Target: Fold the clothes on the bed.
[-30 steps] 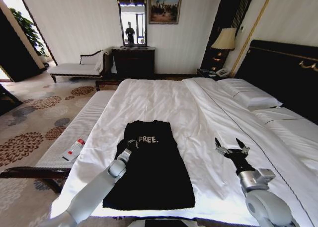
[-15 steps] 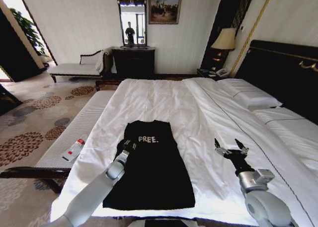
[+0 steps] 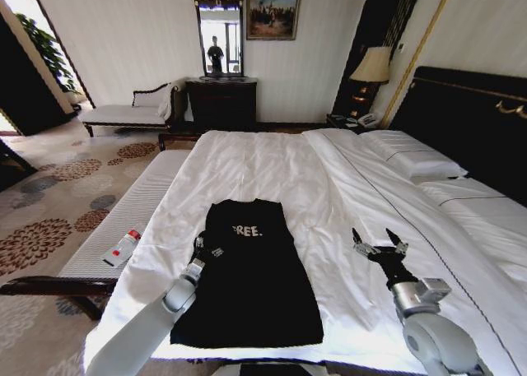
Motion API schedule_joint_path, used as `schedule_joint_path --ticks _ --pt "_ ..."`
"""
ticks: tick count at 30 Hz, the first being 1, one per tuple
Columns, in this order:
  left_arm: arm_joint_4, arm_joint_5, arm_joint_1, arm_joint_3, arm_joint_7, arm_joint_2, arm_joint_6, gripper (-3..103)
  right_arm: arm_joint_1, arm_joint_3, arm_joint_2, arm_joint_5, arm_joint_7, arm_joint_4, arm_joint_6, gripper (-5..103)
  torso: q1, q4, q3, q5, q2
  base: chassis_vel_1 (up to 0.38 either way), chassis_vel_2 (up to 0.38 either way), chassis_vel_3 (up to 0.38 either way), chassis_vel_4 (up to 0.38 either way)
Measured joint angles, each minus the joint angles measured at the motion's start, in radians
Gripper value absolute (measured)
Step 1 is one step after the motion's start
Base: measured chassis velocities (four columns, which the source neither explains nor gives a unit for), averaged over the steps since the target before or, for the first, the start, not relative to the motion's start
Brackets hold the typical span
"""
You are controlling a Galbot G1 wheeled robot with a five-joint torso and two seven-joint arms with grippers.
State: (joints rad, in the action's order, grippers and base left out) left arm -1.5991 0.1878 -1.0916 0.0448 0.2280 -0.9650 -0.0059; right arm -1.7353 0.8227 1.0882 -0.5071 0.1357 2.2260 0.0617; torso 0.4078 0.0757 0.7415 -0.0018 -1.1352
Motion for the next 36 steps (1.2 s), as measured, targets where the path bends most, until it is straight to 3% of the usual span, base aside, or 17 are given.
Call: schedule_joint_path --ticks 5,8,9,13,14,18,20,23,26,29,31,36 --pt "-0.033 0.113 -0.006 0.04 0.02 0.022 0.033 100 0.004 -0.009 0.0 0.002 0.001 -0.001 0.002 100 0.0 0.0 0.0 0.0003 0.0 0.0 0.0 0.0 0.0" --pt "-0.036 0.311 0.021 0.072 0.066 0.025 0.1 100 0.003 -0.014 0.003 0.003 0.001 0.003 0.004 100 0.0 0.0 0.0 0.0001 0.0 0.0 0.0 0.0 0.0" --pt "-0.036 0.311 0.021 0.072 0.066 0.025 0.1 100 0.003 -0.014 0.003 0.003 0.001 0.003 0.004 100 0.0 0.0 0.0 0.0001 0.0 0.0 0.0 0.0 0.0" --pt "-0.021 0.487 0.068 0.097 0.092 0.02 0.147 100 -0.002 -0.014 -0.002 0.0 0.002 0.006 0.006 100 0.0 0.0002 0.0 0.0001 0.0 0.0 0.0 0.0 0.0" --pt "-0.021 0.487 0.068 0.097 0.092 0.02 0.147 100 -0.002 -0.014 -0.002 0.0 0.002 0.006 0.006 100 0.0 0.0002 0.0 0.0001 0.0 0.0 0.0 0.0 0.0" --pt "0.017 0.637 0.133 0.095 0.088 0.016 0.179 100 -0.005 -0.016 0.002 -0.003 0.003 0.006 0.008 100 0.0 -0.0003 0.0 0.0003 0.0 0.0 0.0 0.0 0.0" --pt "0.032 0.662 0.149 0.091 0.082 0.01 0.184 100 -0.007 -0.017 0.005 -0.001 0.003 0.007 0.01 100 0.0 -0.0002 0.0 0.0003 0.0 0.0 0.0 0.0 0.0" --pt "0.114 0.757 0.239 0.076 0.055 -0.034 0.195 100 -0.026 -0.011 0.011 0.004 0.007 0.018 0.017 100 0.0 0.0001 0.0 0.0001 0.0 0.0 0.0 0.0 0.0" --pt "0.155 0.789 0.28 0.07 0.037 -0.052 0.198 100 -0.037 0.001 0.009 0.005 0.007 0.02 0.018 100 0.0 0.0005 0.0 0.0001 0.0 0.0 0.0 0.0 0.0" --pt "0.315 0.844 0.4 0.052 -0.019 -0.098 0.201 100 -0.062 0.033 0.002 0.005 0.007 0.021 0.018 100 0.0 0.0004 0.0 0.0002 0.0 0.0 0.0 0.0 0.0" --pt "0.334 0.847 0.412 0.049 -0.024 -0.103 0.201 100 -0.063 0.035 0.002 0.005 0.007 0.021 0.018 100 0.0 0.0003 0.0 0.0002 0.0 0.0 0.0 0.0 0.0" --pt "0.526 0.85 0.533 0.016 -0.071 -0.165 0.192 100 -0.074 0.038 0.011 0.013 0.007 0.019 0.018 100 0.0 0.0001 0.0 0.0 0.0 0.0 0.0 0.0 0.0"
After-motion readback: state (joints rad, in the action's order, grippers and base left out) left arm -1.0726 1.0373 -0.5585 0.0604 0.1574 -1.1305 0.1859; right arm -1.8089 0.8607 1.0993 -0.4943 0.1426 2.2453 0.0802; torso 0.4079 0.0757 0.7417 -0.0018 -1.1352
